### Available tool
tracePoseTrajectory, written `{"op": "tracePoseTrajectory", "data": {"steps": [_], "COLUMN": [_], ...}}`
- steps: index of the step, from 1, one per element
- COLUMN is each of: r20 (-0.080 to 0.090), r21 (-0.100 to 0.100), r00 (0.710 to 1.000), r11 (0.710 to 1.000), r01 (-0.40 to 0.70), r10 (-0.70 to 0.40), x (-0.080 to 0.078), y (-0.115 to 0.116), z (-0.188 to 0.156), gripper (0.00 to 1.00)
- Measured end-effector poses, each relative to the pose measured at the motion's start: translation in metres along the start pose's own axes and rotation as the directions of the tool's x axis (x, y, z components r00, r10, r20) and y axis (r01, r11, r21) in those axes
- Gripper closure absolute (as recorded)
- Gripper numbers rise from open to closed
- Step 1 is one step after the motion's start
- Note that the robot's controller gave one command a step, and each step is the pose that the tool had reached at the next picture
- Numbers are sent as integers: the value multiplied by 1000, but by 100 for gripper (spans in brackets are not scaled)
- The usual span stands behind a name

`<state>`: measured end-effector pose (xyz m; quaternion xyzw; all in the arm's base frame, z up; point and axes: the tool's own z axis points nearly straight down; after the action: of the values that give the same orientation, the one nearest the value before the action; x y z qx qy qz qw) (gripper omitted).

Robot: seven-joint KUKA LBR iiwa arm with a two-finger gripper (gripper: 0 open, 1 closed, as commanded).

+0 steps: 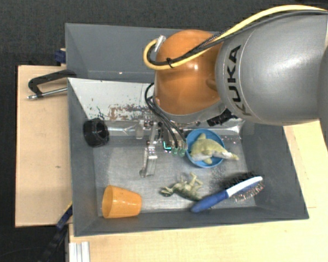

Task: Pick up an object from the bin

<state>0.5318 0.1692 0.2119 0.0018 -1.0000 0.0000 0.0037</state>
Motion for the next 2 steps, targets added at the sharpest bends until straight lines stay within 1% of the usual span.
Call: {"op": "tracePoseTrajectory", "data": {"steps": [1,2], "r20": [0,-23], "r21": [1,15], "r00": [973,943], "r11": [973,943], "r01": [231,334], "r10": [-231,-333], "x": [42,36], "y": [14,34], "z": [95,137], "gripper": [0,0]}}
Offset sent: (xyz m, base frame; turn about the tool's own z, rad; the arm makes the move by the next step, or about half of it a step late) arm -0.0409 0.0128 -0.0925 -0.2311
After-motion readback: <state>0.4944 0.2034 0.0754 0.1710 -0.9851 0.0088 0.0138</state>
